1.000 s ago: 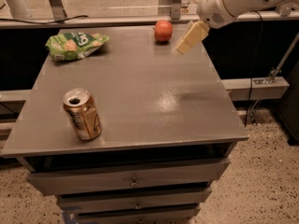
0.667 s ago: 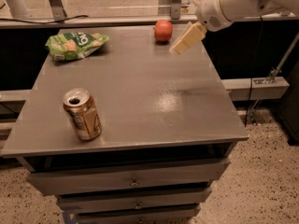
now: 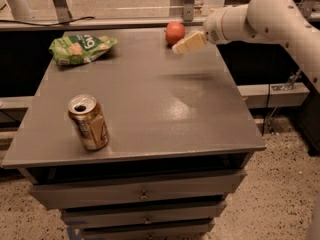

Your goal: Move apple near orange can

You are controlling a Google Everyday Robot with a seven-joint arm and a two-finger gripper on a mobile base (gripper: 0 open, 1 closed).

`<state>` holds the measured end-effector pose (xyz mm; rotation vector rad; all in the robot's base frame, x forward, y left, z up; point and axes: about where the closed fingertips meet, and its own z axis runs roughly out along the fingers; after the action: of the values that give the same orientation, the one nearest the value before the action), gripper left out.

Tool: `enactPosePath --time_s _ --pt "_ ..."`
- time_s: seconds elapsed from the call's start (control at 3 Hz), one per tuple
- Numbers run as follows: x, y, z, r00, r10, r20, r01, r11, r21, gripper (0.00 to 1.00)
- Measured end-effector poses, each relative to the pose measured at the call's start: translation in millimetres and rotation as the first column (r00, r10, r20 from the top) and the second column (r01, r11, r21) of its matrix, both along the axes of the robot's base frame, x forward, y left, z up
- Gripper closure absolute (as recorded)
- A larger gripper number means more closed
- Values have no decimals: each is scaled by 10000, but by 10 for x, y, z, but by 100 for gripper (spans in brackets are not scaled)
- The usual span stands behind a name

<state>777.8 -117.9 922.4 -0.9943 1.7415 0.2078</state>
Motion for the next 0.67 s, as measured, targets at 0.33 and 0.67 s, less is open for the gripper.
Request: enactPosePath --time_s 0.33,0.67 --pt "456 -61 -129 9968 -786 168 766 9924 960 0" --pt "747 -43 -253 9936 -1122 98 1093 9817 1557 0"
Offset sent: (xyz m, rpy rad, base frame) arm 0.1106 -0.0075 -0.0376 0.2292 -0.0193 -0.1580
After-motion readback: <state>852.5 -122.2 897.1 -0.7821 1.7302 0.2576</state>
